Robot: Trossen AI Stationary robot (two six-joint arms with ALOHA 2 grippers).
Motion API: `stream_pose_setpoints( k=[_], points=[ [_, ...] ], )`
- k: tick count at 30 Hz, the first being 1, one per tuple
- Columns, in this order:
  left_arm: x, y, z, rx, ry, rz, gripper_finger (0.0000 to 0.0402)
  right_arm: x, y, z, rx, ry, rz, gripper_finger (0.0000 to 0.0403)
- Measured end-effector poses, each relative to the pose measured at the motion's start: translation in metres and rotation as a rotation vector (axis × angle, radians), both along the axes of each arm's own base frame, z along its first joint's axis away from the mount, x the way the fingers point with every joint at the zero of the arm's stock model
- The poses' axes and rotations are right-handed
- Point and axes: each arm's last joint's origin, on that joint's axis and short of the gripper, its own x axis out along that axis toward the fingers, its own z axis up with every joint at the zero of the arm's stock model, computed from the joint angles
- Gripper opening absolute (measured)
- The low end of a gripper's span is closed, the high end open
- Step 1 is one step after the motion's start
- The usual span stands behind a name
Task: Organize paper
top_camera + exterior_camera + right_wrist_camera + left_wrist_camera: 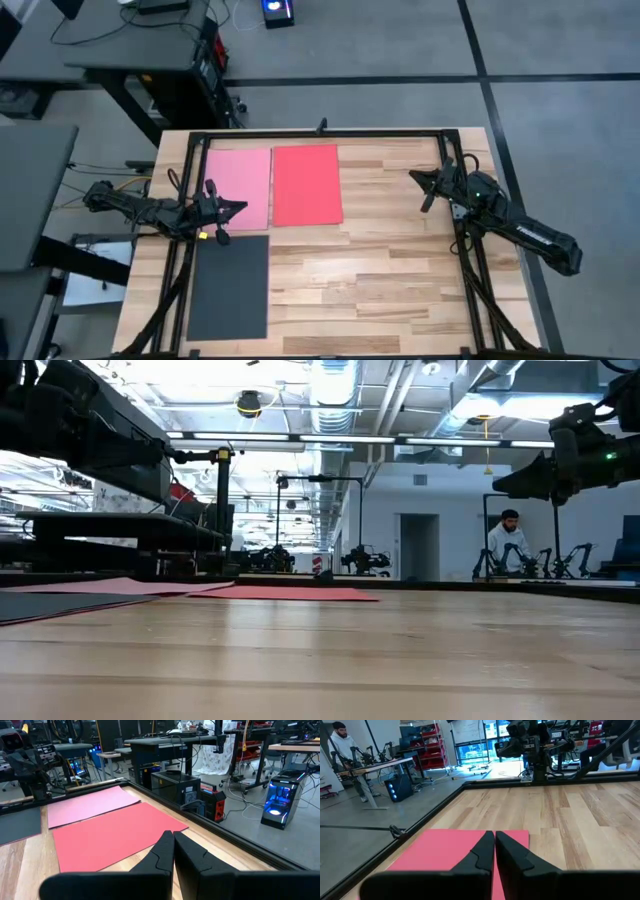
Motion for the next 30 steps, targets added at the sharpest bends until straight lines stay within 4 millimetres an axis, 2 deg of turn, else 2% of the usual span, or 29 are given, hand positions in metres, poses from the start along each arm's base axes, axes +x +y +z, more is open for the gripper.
stream_pose_setpoints(
  k=[20, 24, 30],
  points=[
    [0.0, 0.0, 0.0, 0.0, 0.0, 0.0, 0.0, 0.0, 0.0, 0.001, -0.007, -0.02, -0.002, 0.0],
    [0.0, 0.0, 0.0, 0.0, 0.0, 0.0, 0.0, 0.001, 0.0, 0.007, 0.061, -0.149, -0.008, 0.0],
    [0.0, 0.0, 0.0, 0.0, 0.0, 0.0, 0.0, -0.003, 0.002, 0.033, 0.005, -0.435, 0.02, 0.0]
  ],
)
